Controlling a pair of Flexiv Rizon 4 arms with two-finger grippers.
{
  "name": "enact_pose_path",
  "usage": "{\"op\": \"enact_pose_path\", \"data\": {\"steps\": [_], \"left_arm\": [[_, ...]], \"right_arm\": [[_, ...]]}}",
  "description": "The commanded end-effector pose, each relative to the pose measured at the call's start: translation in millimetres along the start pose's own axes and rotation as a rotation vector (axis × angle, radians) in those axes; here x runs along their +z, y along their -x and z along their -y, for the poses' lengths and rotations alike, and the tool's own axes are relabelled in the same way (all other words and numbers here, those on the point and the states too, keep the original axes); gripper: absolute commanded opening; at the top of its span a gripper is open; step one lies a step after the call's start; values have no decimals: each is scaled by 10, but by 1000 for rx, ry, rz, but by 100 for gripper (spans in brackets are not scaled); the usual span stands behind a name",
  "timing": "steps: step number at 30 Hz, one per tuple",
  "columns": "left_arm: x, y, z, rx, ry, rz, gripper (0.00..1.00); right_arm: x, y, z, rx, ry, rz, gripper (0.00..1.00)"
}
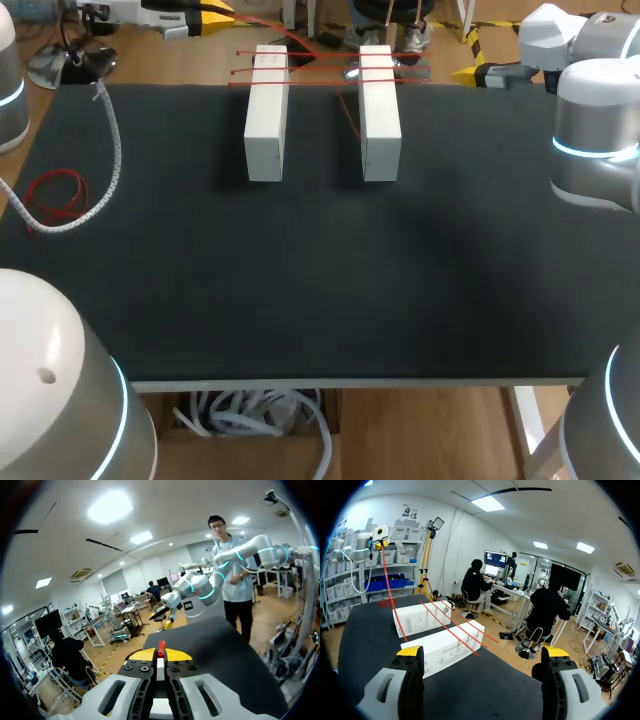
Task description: Grab the tape and strap the tape.
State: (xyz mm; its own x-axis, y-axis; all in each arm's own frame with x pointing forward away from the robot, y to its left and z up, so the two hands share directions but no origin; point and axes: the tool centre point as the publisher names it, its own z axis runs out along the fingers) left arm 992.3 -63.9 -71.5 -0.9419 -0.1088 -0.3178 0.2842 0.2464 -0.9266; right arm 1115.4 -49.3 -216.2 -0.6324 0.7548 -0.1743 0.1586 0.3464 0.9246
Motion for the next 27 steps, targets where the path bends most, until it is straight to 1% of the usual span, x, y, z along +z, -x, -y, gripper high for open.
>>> {"op": "enact_pose_path", "data": {"steps": [1,3,4,5,6,7,8,10,11,13,14,16,17,19,20,21,22,23,24,25,26,27], "left_arm": [[-15,27,51,-3,-85,16,0],[-41,4,98,-30,-196,51,0],[-70,-9,112,-33,-205,56,0],[-77,-31,132,-32,-236,57,0],[-98,-46,155,-39,-270,76,0],[-103,-69,176,-39,-285,77,0],[-115,-92,205,-46,-340,87,0],[-133,-132,245,-50,-359,84,0],[-137,-155,265,-61,-389,88,0],[-150,-194,310,-64,-413,92,0],[-155,-208,324,-82,-449,110,0],[-159,-228,331,-73,-445,102,0],[-164,-241,347,-89,-485,125,0],[-173,-257,361,-88,-483,121,0],[-177,-264,371,-102,-528,148,0],[-185,-263,378,-95,-509,145,0],[-175,-281,374,-91,-498,124,0],[-172,-287,381,-98,-530,141,0],[-175,-285,387,-94,-522,144,0],[-174,-289,385,-94,-514,130,0],[-169,-294,387,-98,-540,143,0],[-174,-292,392,-98,-536,148,0]], "right_arm": [[-5,0,3,0,1,0,100],[-5,0,3,0,1,0,100],[-5,0,3,0,1,0,100],[-5,0,3,0,1,0,100],[-5,0,3,0,1,0,100],[-5,0,3,0,1,0,100],[-5,0,3,0,1,0,100],[-5,0,3,0,1,0,100],[-5,0,3,0,1,0,100],[-5,0,3,0,1,0,100],[-5,0,3,0,1,0,100],[-5,0,3,0,1,0,100],[-5,0,3,0,1,0,100],[-5,0,3,0,1,0,100],[-5,0,3,0,1,0,100],[-5,0,3,0,1,0,100],[-5,0,3,0,1,0,100],[-5,0,3,0,1,0,100],[-5,0,3,0,1,0,100],[-5,0,3,0,1,0,100],[-5,0,3,0,1,0,100],[-5,0,3,0,1,0,100]]}}
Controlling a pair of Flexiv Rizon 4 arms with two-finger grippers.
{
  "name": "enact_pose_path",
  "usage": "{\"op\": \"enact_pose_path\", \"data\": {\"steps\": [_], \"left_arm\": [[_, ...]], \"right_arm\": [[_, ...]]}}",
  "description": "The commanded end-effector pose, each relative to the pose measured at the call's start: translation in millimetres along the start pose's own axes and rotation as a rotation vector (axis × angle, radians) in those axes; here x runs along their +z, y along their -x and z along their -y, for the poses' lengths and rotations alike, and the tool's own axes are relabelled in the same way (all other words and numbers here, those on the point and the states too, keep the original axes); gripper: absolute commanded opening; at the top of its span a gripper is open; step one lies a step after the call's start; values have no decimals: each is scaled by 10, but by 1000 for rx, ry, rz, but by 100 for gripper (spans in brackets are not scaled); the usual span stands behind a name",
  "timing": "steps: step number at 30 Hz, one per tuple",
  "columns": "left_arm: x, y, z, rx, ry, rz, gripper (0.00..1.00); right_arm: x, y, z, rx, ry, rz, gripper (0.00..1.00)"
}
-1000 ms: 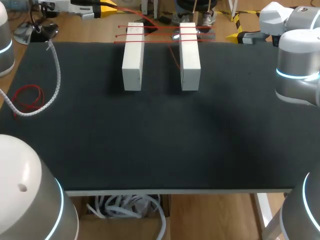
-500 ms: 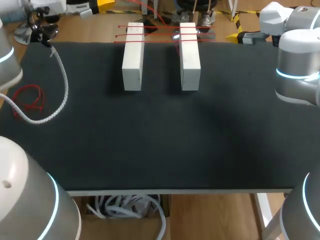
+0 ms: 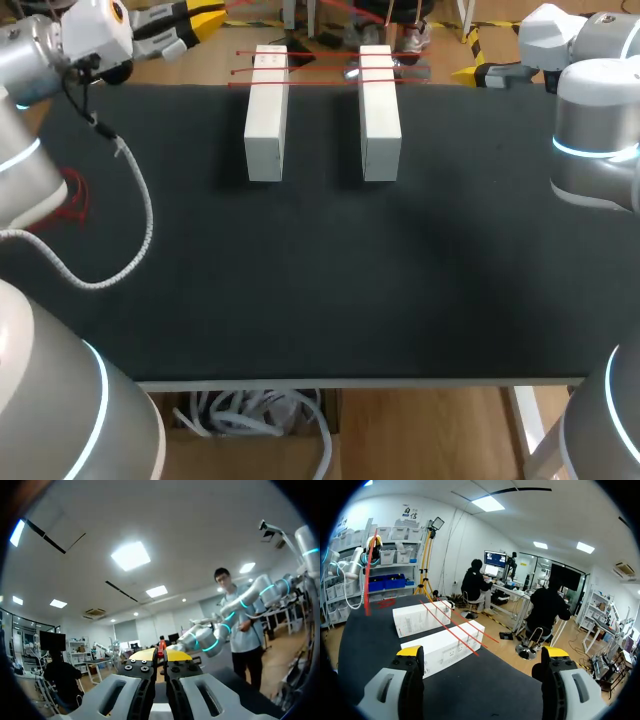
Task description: Grab the tape and strap the tape.
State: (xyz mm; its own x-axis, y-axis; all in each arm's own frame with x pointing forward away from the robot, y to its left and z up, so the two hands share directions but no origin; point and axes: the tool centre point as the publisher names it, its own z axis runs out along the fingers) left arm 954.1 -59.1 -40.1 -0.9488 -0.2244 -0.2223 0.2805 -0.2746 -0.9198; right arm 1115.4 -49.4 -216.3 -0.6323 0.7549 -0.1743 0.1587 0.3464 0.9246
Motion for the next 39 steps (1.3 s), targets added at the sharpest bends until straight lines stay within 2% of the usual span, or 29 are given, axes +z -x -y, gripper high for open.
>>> {"op": "enact_pose_path", "data": {"steps": [1,31,33,39], "left_arm": [[0,-38,-2,-1,-15,23,0],[-15,-34,-26,-6,-25,16,0],[-15,-34,-26,-6,-25,16,0],[-15,-34,-26,-6,-25,16,0]], "right_arm": [[-4,-1,2,0,1,-1,100],[-4,-1,2,0,1,-1,100],[-9,92,17,58,-6,-8,100],[-143,256,-21,427,24,29,100]]}}
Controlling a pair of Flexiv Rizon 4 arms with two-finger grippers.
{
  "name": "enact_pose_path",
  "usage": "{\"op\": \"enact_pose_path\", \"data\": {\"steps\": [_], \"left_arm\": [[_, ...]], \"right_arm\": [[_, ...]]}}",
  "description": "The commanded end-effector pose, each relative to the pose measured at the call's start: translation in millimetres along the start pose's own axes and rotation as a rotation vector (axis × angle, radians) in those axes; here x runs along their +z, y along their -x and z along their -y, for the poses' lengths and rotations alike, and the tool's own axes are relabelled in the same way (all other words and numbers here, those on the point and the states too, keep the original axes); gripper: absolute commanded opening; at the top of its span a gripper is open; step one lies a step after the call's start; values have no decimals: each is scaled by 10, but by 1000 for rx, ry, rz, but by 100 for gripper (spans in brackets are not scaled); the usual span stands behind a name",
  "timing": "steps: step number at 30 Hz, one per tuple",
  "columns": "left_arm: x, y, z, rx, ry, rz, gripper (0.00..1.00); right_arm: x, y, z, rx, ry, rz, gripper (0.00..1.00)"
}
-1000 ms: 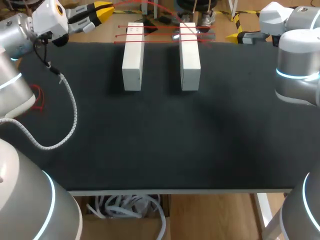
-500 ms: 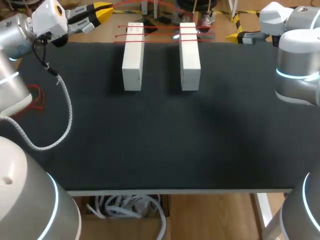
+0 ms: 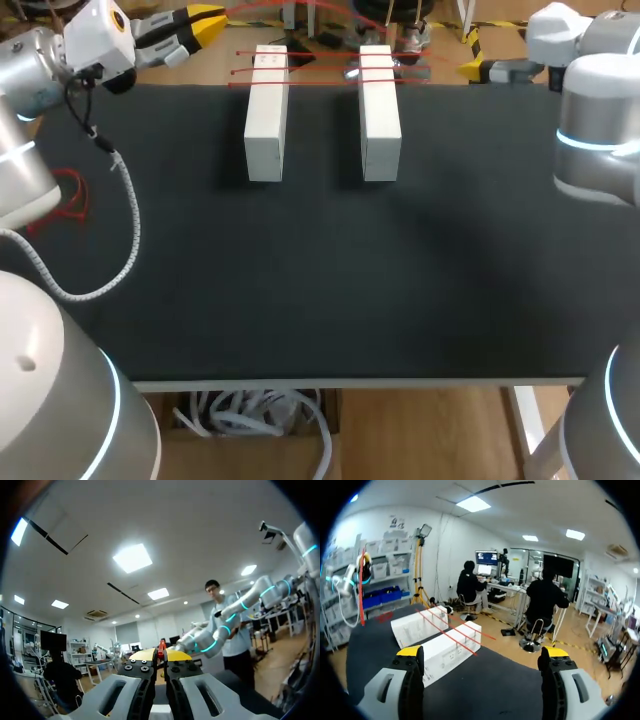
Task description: Grab the tape and strap the tape.
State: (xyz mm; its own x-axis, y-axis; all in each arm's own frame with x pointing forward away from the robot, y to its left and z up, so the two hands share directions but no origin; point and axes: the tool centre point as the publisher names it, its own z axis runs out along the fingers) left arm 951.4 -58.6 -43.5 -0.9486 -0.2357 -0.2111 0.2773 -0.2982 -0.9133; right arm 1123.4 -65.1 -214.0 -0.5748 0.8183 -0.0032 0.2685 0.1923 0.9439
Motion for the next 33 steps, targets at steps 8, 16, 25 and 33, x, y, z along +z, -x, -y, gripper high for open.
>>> {"op": "enact_pose_path", "data": {"steps": [8,16,25,33], "left_arm": [[4,-2,-3,1,-1,1,0],[4,-2,-3,1,-1,1,0],[4,-2,-3,1,-1,1,0],[4,-2,-3,1,-1,1,0]], "right_arm": [[-404,-28,-123,570,95,15,100],[-627,-293,-99,848,158,0,100],[-877,-575,-113,1125,264,52,100],[-995,-891,-138,1366,277,45,100]]}}
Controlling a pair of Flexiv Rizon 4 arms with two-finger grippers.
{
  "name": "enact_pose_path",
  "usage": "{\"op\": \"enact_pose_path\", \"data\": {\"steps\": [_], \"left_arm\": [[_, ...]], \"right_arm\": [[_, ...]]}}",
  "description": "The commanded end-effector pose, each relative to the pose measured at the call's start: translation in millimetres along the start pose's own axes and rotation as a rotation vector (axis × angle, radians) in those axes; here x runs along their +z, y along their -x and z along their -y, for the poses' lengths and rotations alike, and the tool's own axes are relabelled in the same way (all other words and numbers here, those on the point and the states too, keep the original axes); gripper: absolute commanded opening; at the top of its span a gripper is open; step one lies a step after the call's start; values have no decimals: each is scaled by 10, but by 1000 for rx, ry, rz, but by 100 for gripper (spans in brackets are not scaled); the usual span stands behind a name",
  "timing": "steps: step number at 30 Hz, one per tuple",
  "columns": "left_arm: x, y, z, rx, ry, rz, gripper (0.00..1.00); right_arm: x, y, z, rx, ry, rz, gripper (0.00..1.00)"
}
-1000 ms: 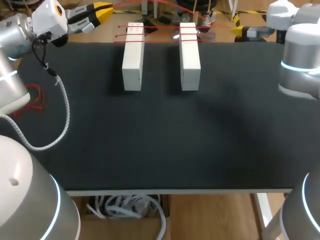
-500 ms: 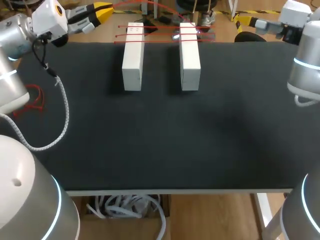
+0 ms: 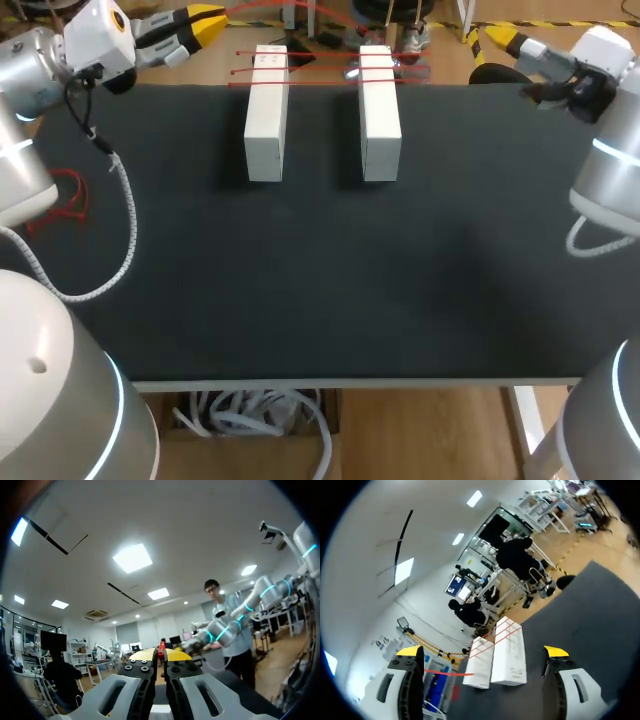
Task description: Grab the tape and strap the tape.
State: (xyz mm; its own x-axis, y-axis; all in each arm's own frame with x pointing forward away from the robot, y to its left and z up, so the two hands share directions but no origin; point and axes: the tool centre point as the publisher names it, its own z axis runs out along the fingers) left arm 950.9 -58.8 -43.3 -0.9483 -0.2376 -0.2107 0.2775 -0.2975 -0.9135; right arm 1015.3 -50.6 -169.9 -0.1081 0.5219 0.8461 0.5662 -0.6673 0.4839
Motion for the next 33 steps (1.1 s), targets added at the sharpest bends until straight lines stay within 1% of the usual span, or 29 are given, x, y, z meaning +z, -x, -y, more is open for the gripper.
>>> {"op": "enact_pose_path", "data": {"steps": [1,7,12,13,30,32,33], "left_arm": [[3,2,-6,1,-2,-1,0],[3,2,-6,1,-2,-1,0],[3,2,-6,1,-2,-1,0],[3,2,-6,1,-2,-1,0],[3,2,-6,1,-2,-1,0],[3,2,-6,1,-2,-1,0],[3,2,-6,1,-2,-1,0]], "right_arm": [[-112,-101,171,336,169,0,100],[-156,-228,309,433,155,-3,100],[-180,-343,431,459,121,-17,100],[-183,-366,454,451,93,-27,100],[-183,-366,454,451,93,-27,100],[-149,-346,542,588,85,-22,100],[-138,-342,602,639,96,-39,100]]}}
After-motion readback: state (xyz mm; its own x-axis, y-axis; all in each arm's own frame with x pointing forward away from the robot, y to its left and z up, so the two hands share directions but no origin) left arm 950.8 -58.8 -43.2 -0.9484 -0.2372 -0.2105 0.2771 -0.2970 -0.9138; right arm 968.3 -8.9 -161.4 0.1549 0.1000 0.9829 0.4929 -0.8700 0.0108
